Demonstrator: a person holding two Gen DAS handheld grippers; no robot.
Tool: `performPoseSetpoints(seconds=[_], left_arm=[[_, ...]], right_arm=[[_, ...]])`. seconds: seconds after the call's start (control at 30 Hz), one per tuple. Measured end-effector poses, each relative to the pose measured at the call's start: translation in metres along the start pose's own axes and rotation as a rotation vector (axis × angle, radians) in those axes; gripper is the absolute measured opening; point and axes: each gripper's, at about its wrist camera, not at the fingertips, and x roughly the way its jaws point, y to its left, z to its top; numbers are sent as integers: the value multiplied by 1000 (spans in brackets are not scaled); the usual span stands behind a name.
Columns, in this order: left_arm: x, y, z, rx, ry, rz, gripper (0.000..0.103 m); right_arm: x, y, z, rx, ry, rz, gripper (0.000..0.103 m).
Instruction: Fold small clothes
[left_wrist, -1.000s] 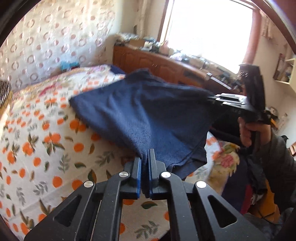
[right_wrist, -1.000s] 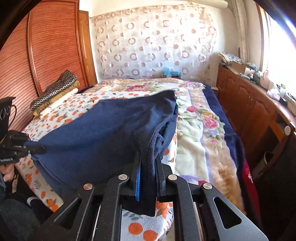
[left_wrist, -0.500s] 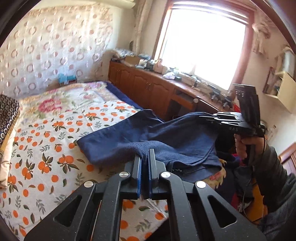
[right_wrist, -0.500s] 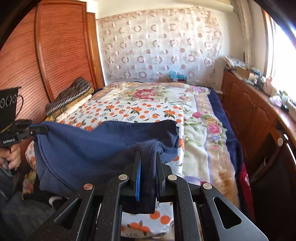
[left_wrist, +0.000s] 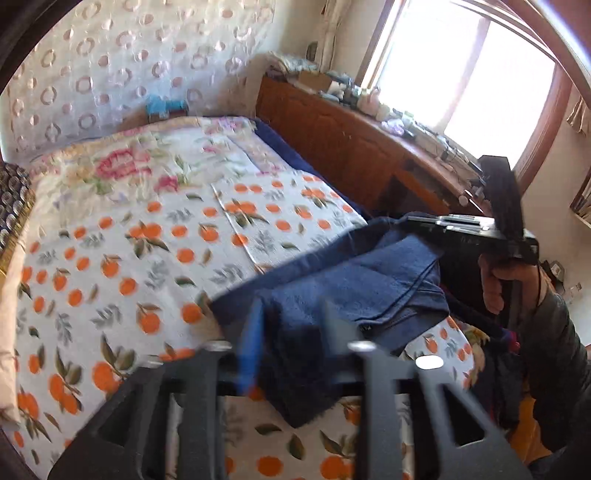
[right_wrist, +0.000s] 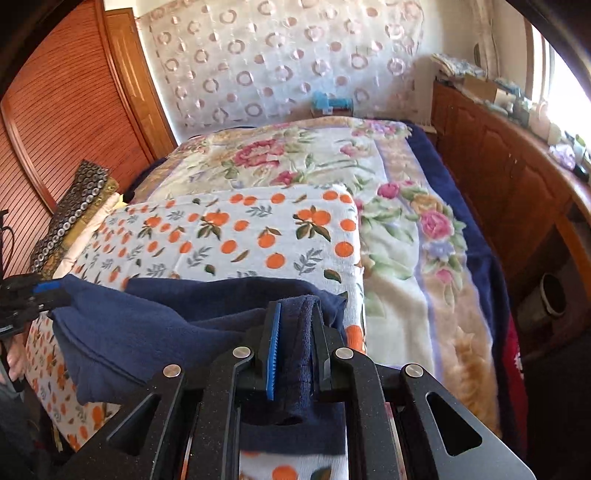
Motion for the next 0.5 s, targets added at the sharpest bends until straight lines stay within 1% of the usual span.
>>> performPoseSetpoints(seconds=[0.07, 0.1, 0.13, 0.17, 0.2, 0.23, 0.27, 0.3, 0.33, 0.4, 0.5], left_arm=[[-6, 4, 3, 3, -27, 9, 49], [-8, 8, 5, 0, -38, 2, 55], [-9, 10, 5, 0, -40, 4, 58], [-9, 12, 5, 3, -41, 14, 58], [-9, 13, 2, 10, -41, 35, 58], [-8, 12, -3, 19, -36, 47, 58], [-6, 13, -8, 25, -27, 46, 58], [-3, 13, -15, 29, -9, 39, 58], [0, 12, -21, 35, 7, 31, 58], [2, 11, -34, 49, 32, 28, 58], [7, 9, -51, 63, 67, 43, 58]], right_arm=[[7, -1, 5, 7, 0, 13, 12], [10, -3, 7, 11, -8, 19, 15], [12, 0, 8, 6, -18, 21, 18], [13, -1, 11, -6, -27, 6, 20], [13, 0, 11, -20, -34, -15, 27], [11, 0, 10, -32, -45, -28, 34], [7, 0, 9, -44, -62, -42, 38], [0, 0, 7, -55, -88, -69, 47], [-6, 2, 3, -65, -105, -83, 51], [-27, 5, -6, -84, -158, -104, 54], [-50, 17, -25, -120, -185, -95, 58]])
